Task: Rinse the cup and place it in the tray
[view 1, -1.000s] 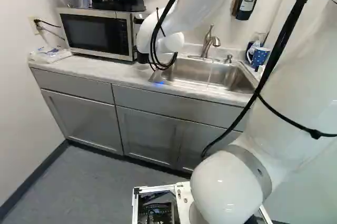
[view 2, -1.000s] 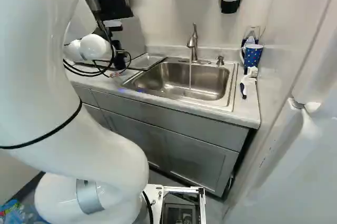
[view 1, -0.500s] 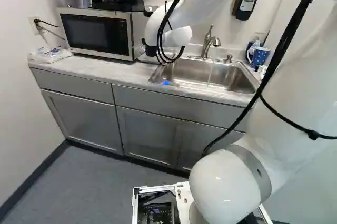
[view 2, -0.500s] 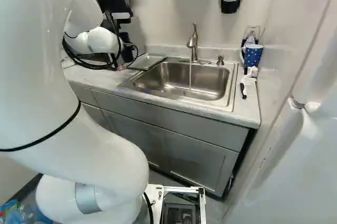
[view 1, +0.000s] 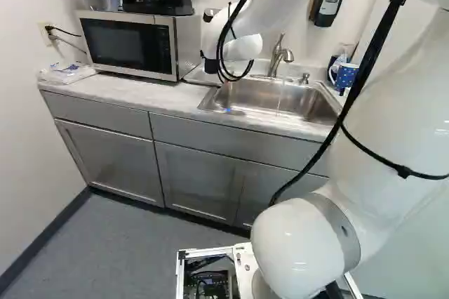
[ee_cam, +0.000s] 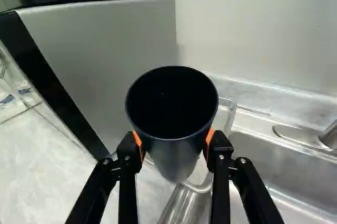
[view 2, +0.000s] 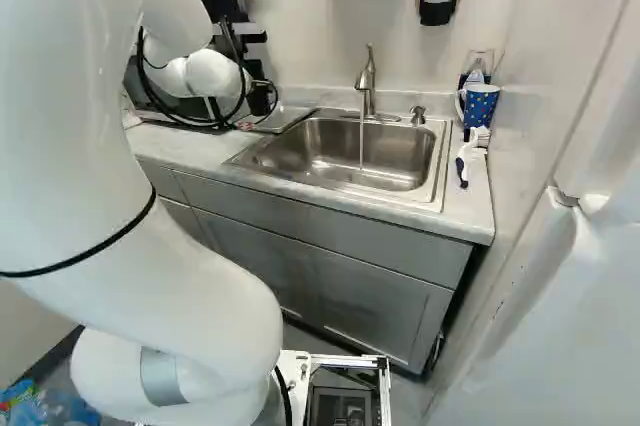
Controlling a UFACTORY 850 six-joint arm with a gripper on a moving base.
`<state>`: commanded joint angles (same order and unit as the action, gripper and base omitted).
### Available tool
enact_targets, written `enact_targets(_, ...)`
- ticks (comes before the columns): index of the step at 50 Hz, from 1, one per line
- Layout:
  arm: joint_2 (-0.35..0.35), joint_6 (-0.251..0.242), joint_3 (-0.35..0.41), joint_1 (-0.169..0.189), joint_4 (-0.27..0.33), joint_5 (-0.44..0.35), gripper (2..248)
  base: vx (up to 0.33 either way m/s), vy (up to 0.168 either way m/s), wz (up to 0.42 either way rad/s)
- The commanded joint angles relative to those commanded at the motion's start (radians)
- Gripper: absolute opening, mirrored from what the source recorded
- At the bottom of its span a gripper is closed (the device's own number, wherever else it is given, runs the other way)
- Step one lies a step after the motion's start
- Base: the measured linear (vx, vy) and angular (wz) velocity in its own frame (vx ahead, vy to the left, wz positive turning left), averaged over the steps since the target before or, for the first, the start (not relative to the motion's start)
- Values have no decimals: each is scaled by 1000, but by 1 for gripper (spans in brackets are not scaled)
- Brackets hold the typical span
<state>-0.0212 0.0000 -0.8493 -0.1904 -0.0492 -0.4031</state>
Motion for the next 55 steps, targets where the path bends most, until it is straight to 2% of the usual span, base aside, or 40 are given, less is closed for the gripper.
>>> enact_targets(23, 29, 0, -29, 71, 0, 9, 124, 0, 0, 0)
enact_targets(55, 23, 0, -22, 166, -13, 84, 124, 0, 0, 0)
